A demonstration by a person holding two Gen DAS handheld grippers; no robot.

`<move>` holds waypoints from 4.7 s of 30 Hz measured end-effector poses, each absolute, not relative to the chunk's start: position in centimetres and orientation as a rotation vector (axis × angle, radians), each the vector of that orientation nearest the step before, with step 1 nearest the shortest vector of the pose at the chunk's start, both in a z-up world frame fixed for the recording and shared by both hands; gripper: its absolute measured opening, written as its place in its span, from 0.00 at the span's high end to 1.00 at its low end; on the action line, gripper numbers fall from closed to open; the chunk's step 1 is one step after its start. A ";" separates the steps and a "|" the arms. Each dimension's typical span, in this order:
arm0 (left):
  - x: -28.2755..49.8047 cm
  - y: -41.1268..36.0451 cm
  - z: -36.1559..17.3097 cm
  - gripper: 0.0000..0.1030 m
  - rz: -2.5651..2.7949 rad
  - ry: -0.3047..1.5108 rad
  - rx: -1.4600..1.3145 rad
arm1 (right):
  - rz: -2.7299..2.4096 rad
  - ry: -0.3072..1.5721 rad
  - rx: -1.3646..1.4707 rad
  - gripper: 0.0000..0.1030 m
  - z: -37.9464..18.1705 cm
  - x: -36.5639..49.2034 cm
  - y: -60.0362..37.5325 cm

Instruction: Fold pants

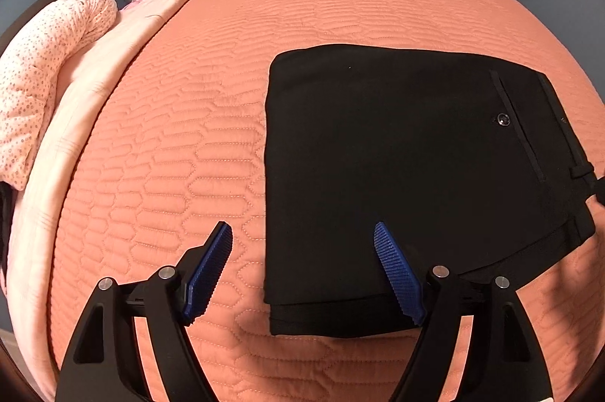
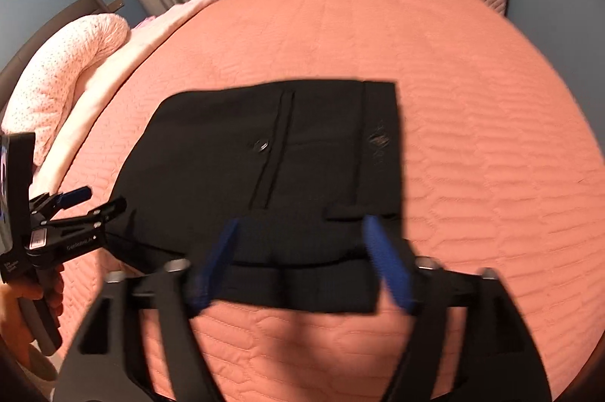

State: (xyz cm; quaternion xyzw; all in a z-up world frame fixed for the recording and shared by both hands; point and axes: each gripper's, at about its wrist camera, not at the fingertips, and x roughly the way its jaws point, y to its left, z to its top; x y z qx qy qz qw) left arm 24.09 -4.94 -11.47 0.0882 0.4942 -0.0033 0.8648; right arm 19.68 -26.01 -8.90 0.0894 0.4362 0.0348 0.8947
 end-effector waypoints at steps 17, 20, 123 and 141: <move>24.1 -1.1 -12.4 0.22 0.029 1.036 0.110 | 0.079 0.959 0.221 0.10 -10.1 20.1 -28.9; 23.8 -0.2 -14.5 0.20 -0.058 1.101 -0.014 | 0.052 0.997 0.246 0.10 -11.8 19.8 -29.7; 24.5 -2.4 -12.2 0.84 -0.301 1.053 -0.066 | 0.200 1.024 0.400 0.78 -8.0 19.7 -26.5; 9.1 -1.3 -7.1 0.61 -0.027 0.937 0.164 | 0.075 0.937 0.305 0.51 -4.3 0.3 -28.3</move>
